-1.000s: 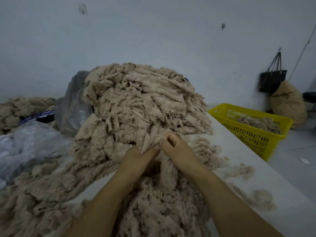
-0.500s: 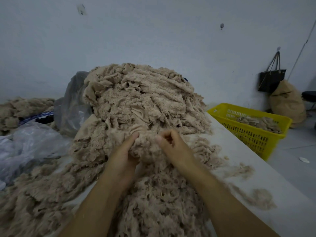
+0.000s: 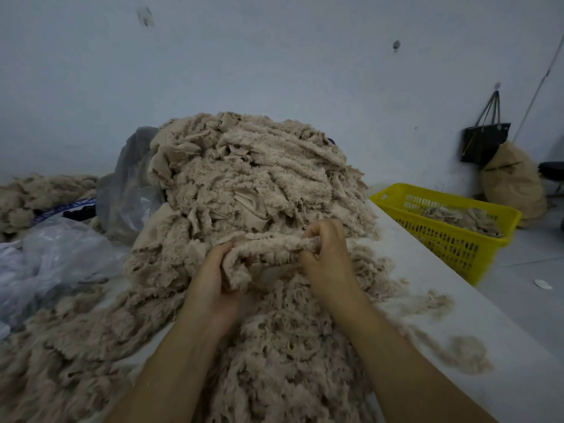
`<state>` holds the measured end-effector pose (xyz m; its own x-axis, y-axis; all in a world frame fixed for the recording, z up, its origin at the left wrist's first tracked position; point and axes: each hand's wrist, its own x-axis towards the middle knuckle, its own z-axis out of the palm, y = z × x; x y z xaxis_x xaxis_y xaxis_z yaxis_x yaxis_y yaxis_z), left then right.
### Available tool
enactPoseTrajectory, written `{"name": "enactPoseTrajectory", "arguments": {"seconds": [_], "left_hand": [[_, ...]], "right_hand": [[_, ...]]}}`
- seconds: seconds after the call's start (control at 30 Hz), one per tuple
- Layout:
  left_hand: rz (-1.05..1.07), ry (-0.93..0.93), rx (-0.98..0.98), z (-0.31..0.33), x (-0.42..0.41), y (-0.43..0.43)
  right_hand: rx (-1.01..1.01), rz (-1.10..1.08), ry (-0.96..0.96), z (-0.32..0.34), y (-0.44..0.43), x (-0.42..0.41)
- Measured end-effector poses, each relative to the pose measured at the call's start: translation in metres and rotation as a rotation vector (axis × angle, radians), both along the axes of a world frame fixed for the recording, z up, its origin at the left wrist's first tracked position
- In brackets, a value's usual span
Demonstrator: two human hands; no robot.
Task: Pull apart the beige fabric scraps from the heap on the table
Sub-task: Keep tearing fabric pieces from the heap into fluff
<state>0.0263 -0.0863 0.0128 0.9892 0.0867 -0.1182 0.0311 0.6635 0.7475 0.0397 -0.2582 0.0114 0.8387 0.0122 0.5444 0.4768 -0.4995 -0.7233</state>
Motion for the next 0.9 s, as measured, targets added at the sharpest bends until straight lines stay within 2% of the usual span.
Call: {"name": "enactPoseTrajectory", "arguments": {"seconds": [0.2,0.3,0.33,0.4,0.47,0.53,0.6,0.73,0.9], "left_hand": [[-0.007,-0.013,-0.181,0.000,0.002,0.001],[-0.026,-0.037,-0.234,0.000,0.002,0.000],[-0.036,-0.032,-0.247,-0.001,0.003,0.001],[-0.057,-0.010,-0.256,-0.002,0.003,0.001],[-0.097,-0.005,-0.254,-0.003,0.003,0.000],[-0.139,-0.016,-0.232,-0.001,0.000,-0.001],[-0.196,-0.033,-0.172,-0.001,-0.001,-0.004],[-0.297,-0.012,-0.043,-0.003,-0.004,-0.008],[-0.354,-0.118,0.032,0.000,-0.008,-0.011]], "right_hand": [[-0.215,0.140,-0.037,-0.010,0.006,0.003],[-0.441,0.184,0.070,-0.025,0.004,0.006],[-0.457,0.166,0.120,-0.027,0.003,0.007],[-0.350,0.088,0.143,-0.025,0.001,0.009],[-0.145,0.020,0.132,-0.018,-0.001,0.008],[0.088,0.070,0.204,-0.013,-0.002,0.005],[0.238,0.204,0.361,-0.010,0.000,0.001],[0.189,0.383,0.460,-0.011,0.011,-0.005],[0.145,0.364,0.329,-0.006,0.013,-0.006]]}}
